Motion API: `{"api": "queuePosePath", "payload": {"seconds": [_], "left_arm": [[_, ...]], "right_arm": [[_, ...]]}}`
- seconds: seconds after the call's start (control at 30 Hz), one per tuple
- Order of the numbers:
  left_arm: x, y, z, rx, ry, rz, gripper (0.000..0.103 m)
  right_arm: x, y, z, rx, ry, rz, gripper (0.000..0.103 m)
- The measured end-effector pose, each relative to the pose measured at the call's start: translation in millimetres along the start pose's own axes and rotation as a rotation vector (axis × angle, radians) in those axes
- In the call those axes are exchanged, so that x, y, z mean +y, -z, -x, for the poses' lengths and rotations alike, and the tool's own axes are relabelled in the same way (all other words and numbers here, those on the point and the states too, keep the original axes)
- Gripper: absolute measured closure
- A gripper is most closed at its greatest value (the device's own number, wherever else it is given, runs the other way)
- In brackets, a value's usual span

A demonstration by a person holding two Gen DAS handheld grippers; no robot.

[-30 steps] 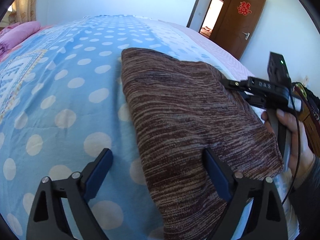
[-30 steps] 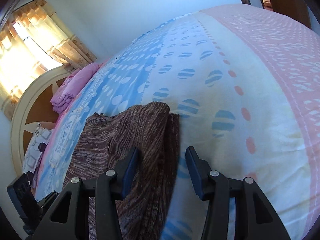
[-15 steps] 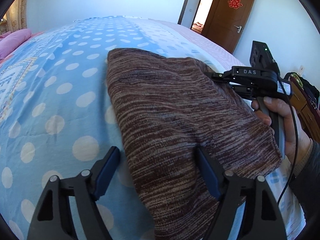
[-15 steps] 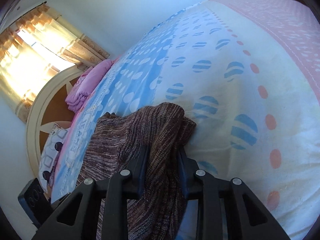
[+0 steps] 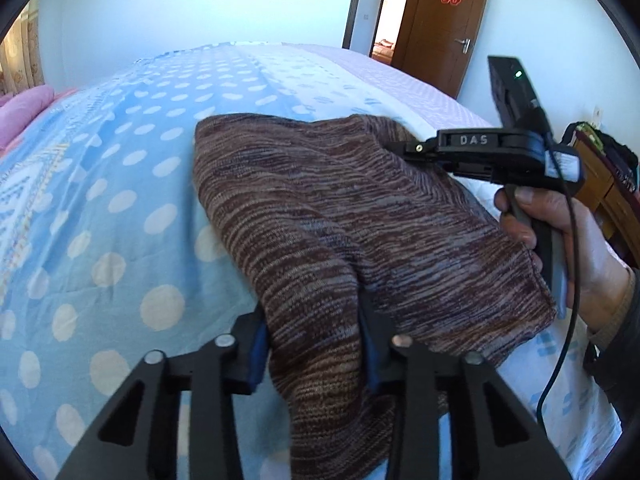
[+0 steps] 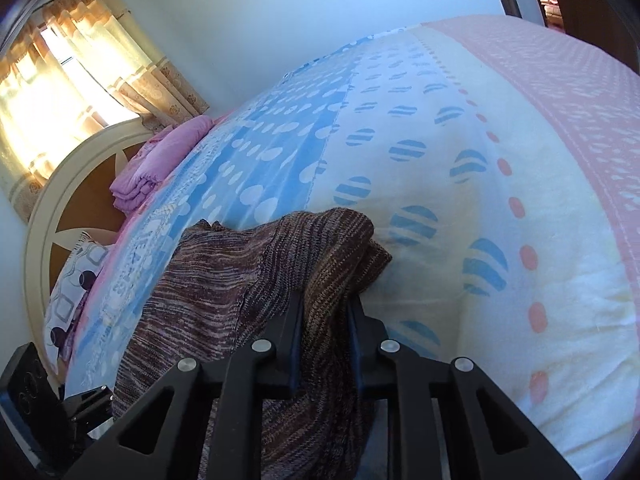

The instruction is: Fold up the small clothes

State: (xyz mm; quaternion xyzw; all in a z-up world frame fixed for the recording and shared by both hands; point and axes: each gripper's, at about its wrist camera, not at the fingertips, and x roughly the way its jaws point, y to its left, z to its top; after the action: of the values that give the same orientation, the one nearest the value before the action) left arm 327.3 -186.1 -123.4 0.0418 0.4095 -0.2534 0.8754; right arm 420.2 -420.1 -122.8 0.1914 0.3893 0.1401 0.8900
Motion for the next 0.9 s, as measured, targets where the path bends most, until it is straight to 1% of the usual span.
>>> {"api": "queuePosePath", "payload": {"seconds": [0.07, 0.17, 0.23, 0.33, 0.43, 0.57, 0.7, 0.9], "left_arm": [[-3, -2, 7, 0.004, -0.019, -0.018, 0.071], [-3, -2, 22, -0.011, -0.009, -0.012, 0.072], [-5, -1, 32, -0.02, -0.006, -0.014, 0.073], [-6, 5, 51, -0.031, -0.028, -0.033, 0.074], [0, 14, 70, -0.042, -0.03, -0.024, 0.074], [12, 28, 91, -0.049, -0.047, -0.017, 0.074], [24, 40, 104, -0.048, -0.068, -0.007, 0.074], [45, 60, 130, -0.069, -0.093, 0.036, 0.074]], "right_arm": [[9, 1, 11, -0.026, -0.011, 0.01, 0.084], [24, 2, 30, -0.063, -0.035, 0.022, 0.085], [34, 4, 40, -0.072, -0.047, 0.035, 0.085], [51, 10, 51, -0.078, -0.057, 0.053, 0.085], [66, 21, 61, -0.088, -0.089, 0.054, 0.085], [88, 36, 64, -0.086, -0.12, 0.062, 0.085], [111, 49, 61, -0.074, -0.156, 0.072, 0.085], [144, 62, 51, -0.057, -0.208, 0.085, 0.085]]}}
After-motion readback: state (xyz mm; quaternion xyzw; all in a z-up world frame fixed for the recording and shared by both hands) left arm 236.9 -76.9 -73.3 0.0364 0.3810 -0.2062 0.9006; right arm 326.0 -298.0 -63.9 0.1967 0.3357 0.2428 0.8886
